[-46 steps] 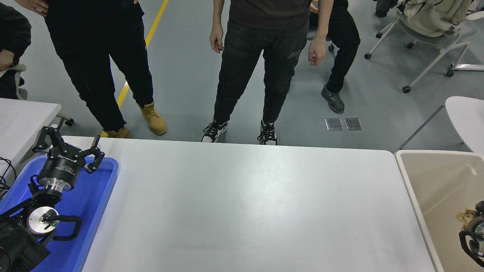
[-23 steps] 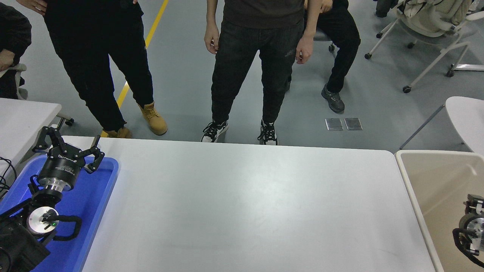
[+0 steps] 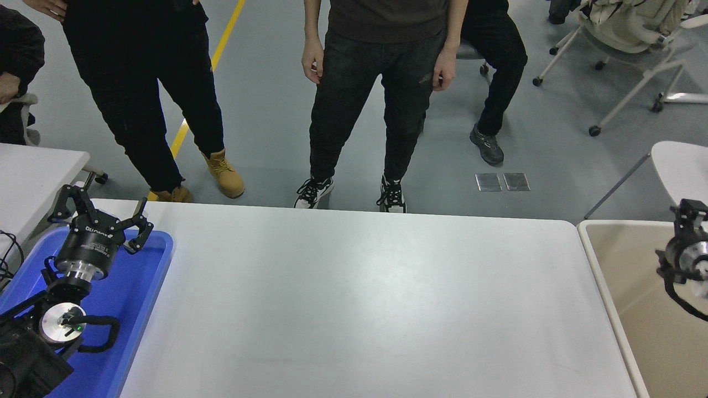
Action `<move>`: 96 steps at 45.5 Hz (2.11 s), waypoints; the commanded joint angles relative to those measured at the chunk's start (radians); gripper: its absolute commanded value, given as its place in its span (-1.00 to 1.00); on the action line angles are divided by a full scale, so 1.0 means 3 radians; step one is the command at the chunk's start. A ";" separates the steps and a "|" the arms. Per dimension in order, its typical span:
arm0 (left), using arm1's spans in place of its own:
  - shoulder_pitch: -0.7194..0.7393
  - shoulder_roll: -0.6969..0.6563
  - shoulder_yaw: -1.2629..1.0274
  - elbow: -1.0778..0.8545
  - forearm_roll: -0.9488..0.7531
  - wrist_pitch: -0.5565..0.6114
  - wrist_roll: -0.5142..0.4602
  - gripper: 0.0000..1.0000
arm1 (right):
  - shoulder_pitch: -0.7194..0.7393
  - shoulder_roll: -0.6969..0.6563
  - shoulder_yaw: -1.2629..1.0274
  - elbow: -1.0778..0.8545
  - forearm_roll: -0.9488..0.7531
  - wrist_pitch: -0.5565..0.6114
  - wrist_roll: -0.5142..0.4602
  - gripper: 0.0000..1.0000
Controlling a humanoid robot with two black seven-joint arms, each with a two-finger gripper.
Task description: Clean the table surface
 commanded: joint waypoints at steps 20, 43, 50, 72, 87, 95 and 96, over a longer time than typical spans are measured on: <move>0.0000 0.0000 0.0000 -0.0001 0.0000 0.0000 0.0000 1.00 | 0.0116 0.0002 0.0934 0.1044 -0.0397 0.0100 0.1362 0.95; 0.0000 0.0000 0.0000 -0.0001 0.0000 0.0000 0.0000 1.00 | -0.0273 0.0320 0.1200 0.1157 -0.0586 0.0105 0.1367 0.95; 0.0000 0.0000 0.0000 -0.0001 0.0000 0.0000 0.0000 1.00 | -0.0426 0.0330 0.1164 0.1162 -0.0591 0.0186 0.1367 0.95; 0.0000 0.0000 0.0000 -0.0001 0.0000 0.0000 0.0000 1.00 | -0.0713 0.0422 0.1149 0.1131 -0.0688 0.0503 0.1331 0.95; 0.0000 0.0000 0.0000 -0.0001 0.0000 0.0000 0.0000 1.00 | -0.0723 0.0417 0.1164 0.1106 -0.0642 0.0483 0.1352 0.95; 0.0000 0.0000 0.0000 -0.0001 0.0000 0.0000 0.0000 1.00 | -0.0748 0.0417 0.1174 0.1116 -0.0642 0.0488 0.1362 0.95; 0.0000 0.0000 0.0000 -0.0001 0.0000 0.0000 0.0000 1.00 | -0.0748 0.0417 0.1184 0.1116 -0.0642 0.0493 0.1367 0.95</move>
